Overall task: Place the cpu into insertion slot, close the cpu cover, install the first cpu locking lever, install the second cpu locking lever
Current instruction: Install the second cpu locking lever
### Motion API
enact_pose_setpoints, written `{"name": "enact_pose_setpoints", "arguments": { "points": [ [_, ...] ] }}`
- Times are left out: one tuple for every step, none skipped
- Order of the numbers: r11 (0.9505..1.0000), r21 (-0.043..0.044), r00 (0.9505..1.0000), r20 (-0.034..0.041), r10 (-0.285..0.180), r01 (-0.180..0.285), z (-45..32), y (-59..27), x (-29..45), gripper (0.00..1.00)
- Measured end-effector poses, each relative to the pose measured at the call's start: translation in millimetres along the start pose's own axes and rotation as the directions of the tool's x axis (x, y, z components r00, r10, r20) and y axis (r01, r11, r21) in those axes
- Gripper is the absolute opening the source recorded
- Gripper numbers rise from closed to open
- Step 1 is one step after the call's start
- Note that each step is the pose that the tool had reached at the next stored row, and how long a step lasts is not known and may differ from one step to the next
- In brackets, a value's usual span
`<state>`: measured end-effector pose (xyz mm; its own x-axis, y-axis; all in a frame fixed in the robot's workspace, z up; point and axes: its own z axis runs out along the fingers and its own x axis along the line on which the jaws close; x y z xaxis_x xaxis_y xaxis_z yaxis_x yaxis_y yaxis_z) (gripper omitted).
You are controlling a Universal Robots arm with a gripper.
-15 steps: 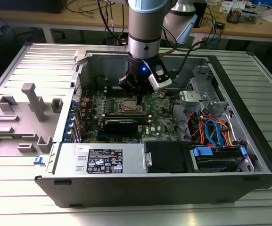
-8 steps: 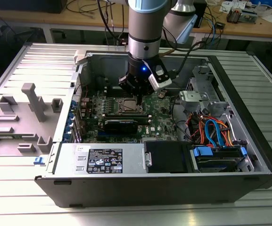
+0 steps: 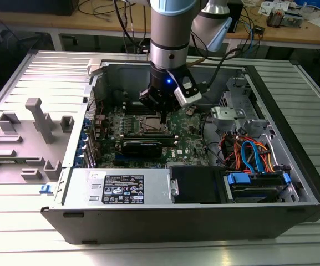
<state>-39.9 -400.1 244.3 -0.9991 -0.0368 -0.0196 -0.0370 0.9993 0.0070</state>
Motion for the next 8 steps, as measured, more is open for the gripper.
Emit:
{"name": "enact_pose_setpoints", "arguments": {
  "points": [
    [1.0, 0.0, 1.0, 0.0, 0.0, 0.0, 0.0, -0.2, 0.1, 0.11],
    [1.0, 0.0, 1.0, -0.0001, 0.0, 0.0, -0.2, -0.6, 0.2, 0.11],
    [1.0, 0.0, 1.0, -0.0002, 0.0, 0.0, -0.3, -0.7, 0.2, 0.11],
    [1.0, -0.0003, 1.0, 0.0, 0.0, 0.0, -0.2, -0.7, 0.1, 0.11],
    [1.0, -0.0003, 1.0, 0.0, 0.0, 0.0, -0.2, -0.8, 0.1, 0.11],
    [1.0, -0.0002, 1.0, 0.0, 0.0, 0.0, -0.3, -1.2, 0.2, 0.11],
    [1.0, -0.0003, 1.0, 0.0, 0.0, 0.0, -0.3, -1.7, 0.2, 0.11],
    [1.0, -0.0002, 1.0, 0.0, 0.0, 0.0, -0.3, -1.7, 0.2, 0.11]
  ]
}}
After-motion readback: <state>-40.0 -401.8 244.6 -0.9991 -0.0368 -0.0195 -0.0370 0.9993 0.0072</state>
